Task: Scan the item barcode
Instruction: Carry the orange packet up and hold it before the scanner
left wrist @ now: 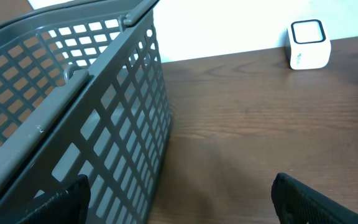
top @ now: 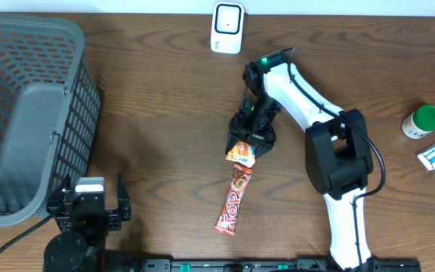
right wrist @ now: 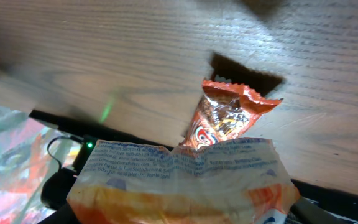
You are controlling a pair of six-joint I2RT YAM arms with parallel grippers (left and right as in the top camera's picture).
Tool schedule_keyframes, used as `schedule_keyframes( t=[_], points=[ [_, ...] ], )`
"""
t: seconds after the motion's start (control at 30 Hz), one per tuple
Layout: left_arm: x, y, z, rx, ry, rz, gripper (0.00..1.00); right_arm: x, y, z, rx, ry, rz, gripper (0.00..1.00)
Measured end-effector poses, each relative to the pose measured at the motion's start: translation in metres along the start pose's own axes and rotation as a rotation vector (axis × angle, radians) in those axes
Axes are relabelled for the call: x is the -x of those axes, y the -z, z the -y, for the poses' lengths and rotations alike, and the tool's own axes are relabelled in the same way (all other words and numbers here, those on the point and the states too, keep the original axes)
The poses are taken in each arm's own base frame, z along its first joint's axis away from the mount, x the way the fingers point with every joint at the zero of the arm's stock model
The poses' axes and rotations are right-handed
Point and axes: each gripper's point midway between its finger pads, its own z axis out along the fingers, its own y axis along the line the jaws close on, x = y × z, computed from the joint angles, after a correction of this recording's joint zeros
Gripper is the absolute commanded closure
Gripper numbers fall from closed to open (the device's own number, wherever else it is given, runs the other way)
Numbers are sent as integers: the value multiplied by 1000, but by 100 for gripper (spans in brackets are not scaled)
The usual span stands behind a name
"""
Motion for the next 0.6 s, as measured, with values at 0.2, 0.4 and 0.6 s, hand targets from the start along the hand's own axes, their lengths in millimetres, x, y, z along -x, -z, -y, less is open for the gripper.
schedule_keyframes(
  t=[0.2,0.4,0.6],
  points=[
    [0,0,0,0,0,0,8,-1,0,-3,15,11,-7,38],
    [0,0,0,0,0,0,8,8,0,-5,18,98,33,40],
    [0,0,0,0,0,0,8,57,6,-18,9,262,239,42]
  ],
)
